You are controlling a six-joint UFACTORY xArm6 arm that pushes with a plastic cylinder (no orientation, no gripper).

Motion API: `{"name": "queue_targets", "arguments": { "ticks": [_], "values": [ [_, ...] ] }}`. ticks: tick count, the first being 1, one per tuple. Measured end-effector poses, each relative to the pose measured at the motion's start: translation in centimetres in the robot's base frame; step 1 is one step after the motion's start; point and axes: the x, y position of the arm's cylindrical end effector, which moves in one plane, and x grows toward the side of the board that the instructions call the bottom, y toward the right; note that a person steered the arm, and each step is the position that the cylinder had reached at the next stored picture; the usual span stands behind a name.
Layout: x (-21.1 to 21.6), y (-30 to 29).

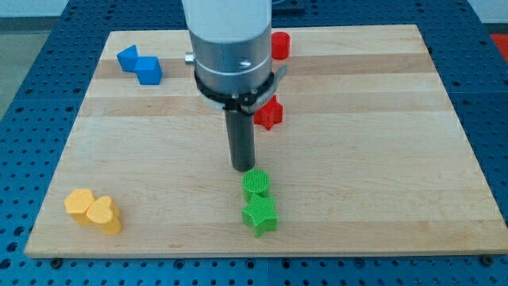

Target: Slide the red star to the top right side of the board

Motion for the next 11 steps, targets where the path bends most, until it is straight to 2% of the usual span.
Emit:
{"name": "queue_targets", "arguments": {
  "ticks": [1, 3, 4, 5, 7, 9, 10, 11],
  "values": [
    [-2.2, 0.0],
    [-3.7, 0.0],
    [-8.6, 0.0],
    [-8.7, 0.0],
    [-9.0, 4.5],
    [-8.9, 6.6],
    [-7.3, 6.4],
    [-8.7, 9.9]
  ]
}}
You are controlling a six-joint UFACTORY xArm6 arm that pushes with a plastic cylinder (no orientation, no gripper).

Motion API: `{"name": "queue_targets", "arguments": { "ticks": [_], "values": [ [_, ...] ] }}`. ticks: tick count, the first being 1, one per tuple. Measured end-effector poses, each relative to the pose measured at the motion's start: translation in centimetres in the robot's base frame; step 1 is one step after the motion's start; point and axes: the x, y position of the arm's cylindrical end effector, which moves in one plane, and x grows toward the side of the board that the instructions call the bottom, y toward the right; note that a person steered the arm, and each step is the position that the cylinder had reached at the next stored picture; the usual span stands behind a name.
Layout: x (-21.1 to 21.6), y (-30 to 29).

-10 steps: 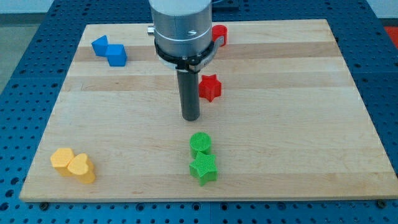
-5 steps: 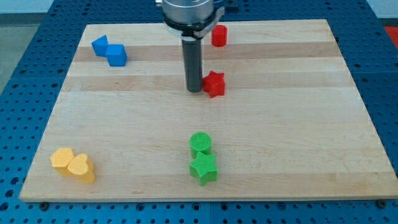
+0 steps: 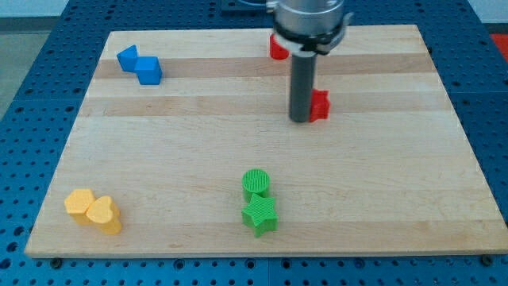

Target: Slide the red star to the top right side of the board

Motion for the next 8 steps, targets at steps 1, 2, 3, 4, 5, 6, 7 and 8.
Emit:
{"name": "queue_targets", "arguments": {
  "ticks": [1, 2, 3, 4, 5, 6, 7, 8],
  "values": [
    [-5.7, 4.7],
    [-10.4, 7.1],
    [-11.1, 7.2],
    [-9.0, 5.9],
    [-4.7, 2.4],
    [-0.2, 1.7],
    [-3.7, 7.9],
    [-4.4, 8.6]
  ]
}}
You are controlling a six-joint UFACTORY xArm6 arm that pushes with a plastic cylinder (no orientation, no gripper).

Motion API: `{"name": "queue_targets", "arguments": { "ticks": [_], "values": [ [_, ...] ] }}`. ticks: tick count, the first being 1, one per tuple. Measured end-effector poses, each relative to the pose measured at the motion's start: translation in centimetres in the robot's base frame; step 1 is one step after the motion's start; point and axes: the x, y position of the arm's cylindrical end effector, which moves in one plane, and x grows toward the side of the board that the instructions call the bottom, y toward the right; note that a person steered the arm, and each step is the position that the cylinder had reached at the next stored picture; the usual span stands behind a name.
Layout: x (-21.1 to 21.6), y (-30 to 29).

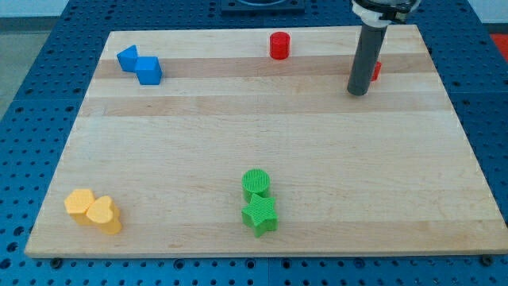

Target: Slide the red star to the top right side of the board

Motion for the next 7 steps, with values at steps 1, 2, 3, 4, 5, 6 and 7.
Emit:
{"name": "queue_targets", "arguments": {
  "ticks": [1, 2, 3, 4, 5, 6, 7],
  "values": [
    [-1.4, 0.8],
    [-2.5, 1.7],
    [-2.5, 1.9],
    [-3.0, 3.3],
    [-3.0, 3.8],
    [-3.0, 4.1],
    [-4.8, 4.1]
  ]
}}
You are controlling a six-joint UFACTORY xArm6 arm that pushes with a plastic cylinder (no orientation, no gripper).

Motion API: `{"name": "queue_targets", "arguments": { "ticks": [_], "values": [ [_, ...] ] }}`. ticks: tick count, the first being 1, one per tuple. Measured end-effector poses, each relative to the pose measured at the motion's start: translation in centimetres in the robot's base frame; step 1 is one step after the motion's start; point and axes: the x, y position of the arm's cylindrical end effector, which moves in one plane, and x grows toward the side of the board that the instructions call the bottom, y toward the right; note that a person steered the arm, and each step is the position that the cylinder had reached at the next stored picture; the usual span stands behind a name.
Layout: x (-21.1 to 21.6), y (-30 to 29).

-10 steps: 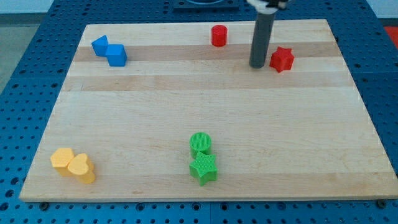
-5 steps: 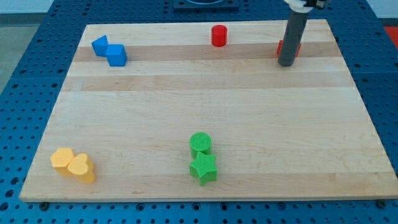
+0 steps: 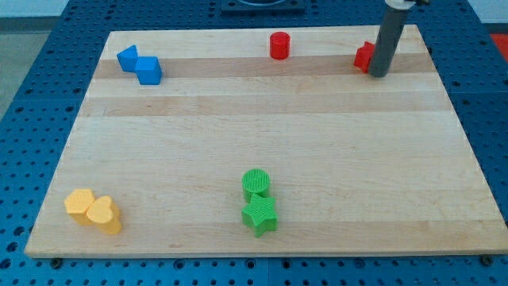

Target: Slide the red star to the top right side of the board

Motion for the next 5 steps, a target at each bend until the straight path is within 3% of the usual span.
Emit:
{"name": "queue_targets", "arguments": {
  "ticks": [1, 3, 5],
  "values": [
    [-1.5, 0.0],
    [0.7, -1.2],
    [1.4, -11.1]
  ]
}}
